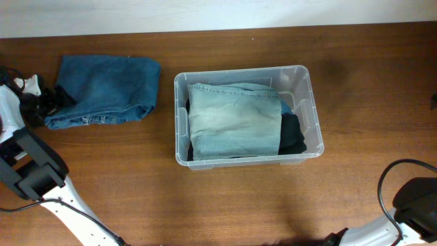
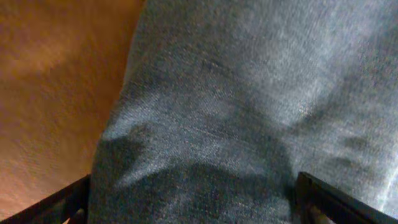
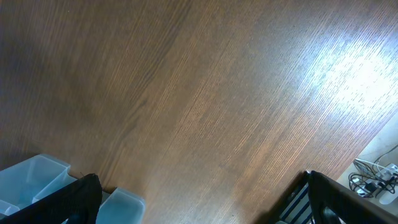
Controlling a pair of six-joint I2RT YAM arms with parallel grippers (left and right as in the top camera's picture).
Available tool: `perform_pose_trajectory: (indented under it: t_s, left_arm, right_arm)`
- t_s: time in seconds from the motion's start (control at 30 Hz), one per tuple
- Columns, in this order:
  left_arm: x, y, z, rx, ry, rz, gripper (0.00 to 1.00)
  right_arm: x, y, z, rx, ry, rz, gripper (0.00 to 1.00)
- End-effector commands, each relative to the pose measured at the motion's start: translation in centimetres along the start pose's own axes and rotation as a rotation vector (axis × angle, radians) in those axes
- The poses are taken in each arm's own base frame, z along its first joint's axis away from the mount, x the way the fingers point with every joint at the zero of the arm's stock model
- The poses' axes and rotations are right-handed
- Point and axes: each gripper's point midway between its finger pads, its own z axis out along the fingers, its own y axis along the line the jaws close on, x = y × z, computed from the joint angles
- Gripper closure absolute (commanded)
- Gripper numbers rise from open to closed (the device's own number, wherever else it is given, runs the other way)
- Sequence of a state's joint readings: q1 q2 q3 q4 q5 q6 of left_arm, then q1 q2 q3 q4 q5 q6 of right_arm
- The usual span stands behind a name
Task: Pack container
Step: 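Lower the left gripper and grasp the dark blue jeans' left edge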
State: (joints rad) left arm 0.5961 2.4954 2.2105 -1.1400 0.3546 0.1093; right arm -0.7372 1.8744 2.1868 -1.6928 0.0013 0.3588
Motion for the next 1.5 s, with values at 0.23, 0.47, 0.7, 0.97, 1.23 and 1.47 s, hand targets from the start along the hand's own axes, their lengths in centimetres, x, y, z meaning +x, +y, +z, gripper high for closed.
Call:
perform_pose_trajectory:
  t_s: [0.23,0.47,0.7,0.97,1.23,1.47]
  left_arm:
    - [3.1,-3.7,1.4,0.096,0.137,0.006,0.05]
    - [1.2,-3.6,1.4,0.091,0.062,0.057,0.01]
    - [-0.4,-2.8,1.3,0.081,-0.005,0.043,0.02]
    - [3.3,-3.7,1.6,0.095,0.146,-0.018,0.05]
    - [6.1,-4.1,1.8,0.103,0.256,-0.058,0.08]
    - [3.2,-1.8,0.7,0.089,0.133,-0.083,0.08]
  right_arm:
    - [0.2,-0.2,-0.8,-0.003,-0.016,0.0,0.02]
    - [0.2,-0.2,-0.8,-0.003,-0.016,0.0,0.02]
    - [0.2,-0.2,-0.8,-0.003,-0.016,0.0,0.02]
    - [0.2,-0.2,-0.8,-0.003,-0.016,0.0,0.02]
    - [0.2,-0.2,-0.8,-0.003,-0.016,0.0,0.02]
    - [0.2,-0.3,-0.8,-0.003,-0.016,0.0,0.02]
